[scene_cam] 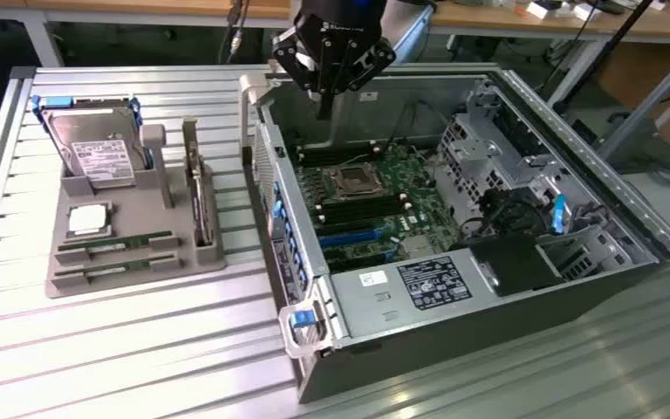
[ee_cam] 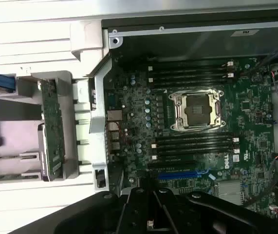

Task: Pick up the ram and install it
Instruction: 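Reach for the ram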

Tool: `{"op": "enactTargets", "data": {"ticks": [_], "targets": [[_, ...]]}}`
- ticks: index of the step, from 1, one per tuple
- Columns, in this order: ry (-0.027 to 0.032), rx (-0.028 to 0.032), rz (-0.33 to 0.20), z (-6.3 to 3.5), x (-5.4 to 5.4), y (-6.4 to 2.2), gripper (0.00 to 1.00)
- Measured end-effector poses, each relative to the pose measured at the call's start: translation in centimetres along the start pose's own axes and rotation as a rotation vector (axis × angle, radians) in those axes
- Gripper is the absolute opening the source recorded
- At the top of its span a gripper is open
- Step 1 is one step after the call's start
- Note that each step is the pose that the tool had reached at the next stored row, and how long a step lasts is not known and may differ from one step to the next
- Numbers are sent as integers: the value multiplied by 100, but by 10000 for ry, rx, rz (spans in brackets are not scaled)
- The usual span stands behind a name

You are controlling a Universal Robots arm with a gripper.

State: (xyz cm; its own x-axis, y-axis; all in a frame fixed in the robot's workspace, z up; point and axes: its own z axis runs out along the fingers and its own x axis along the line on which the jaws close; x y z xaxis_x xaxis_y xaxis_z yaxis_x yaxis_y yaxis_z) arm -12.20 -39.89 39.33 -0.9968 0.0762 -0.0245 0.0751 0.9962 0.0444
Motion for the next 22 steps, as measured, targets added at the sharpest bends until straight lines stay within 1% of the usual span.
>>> {"op": "enactTargets", "data": {"ticks": [1,2,10,16,22], "targets": [[0,0,0,-1,37,-3,10],[0,0,0,-1,50,-4,10],[0,0,0,-3,101,-8,10],[0,1,0,-6,199,-15,10],[0,0,0,-7,259,-20,10]]}}
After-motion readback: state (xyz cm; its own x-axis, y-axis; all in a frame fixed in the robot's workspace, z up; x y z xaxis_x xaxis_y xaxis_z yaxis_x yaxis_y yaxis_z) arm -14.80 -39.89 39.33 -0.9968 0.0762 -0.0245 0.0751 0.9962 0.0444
